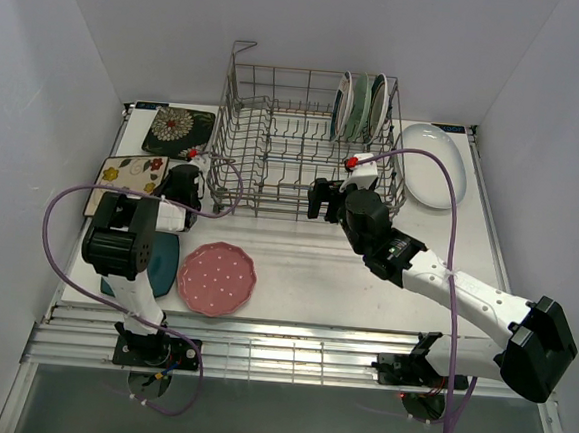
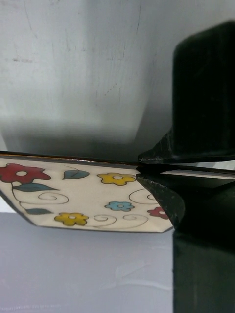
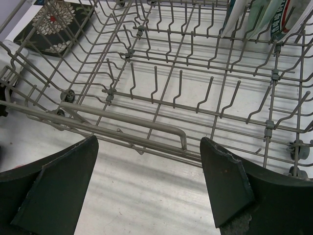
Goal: Load the plates into the dish rack
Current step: Pick up the plate from the corner of the board.
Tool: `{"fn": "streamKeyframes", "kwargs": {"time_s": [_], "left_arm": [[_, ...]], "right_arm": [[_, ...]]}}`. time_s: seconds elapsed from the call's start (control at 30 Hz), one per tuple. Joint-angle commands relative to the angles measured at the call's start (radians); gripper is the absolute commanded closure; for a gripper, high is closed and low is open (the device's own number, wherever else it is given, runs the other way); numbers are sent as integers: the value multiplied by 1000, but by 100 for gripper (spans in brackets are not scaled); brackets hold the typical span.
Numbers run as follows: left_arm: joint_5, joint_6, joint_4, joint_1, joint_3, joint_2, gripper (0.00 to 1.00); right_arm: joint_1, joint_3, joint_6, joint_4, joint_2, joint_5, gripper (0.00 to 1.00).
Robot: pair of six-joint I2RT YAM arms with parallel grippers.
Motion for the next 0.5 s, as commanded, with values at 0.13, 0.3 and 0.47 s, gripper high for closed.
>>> {"fn": "streamKeyframes", "kwargs": {"time_s": [0.13,0.3,0.47], "left_arm": [[-38,35,22,-17,-14,-149,100],[-45,51,17,-17,-11,-181,100],[-51,62,6,-17,-6,-223,100]], "right_arm": [[3,35,9,24,-14,1,10],[3,36,7,27,-9,-4,10],[3,50,7,27,8,-10,10]]}}
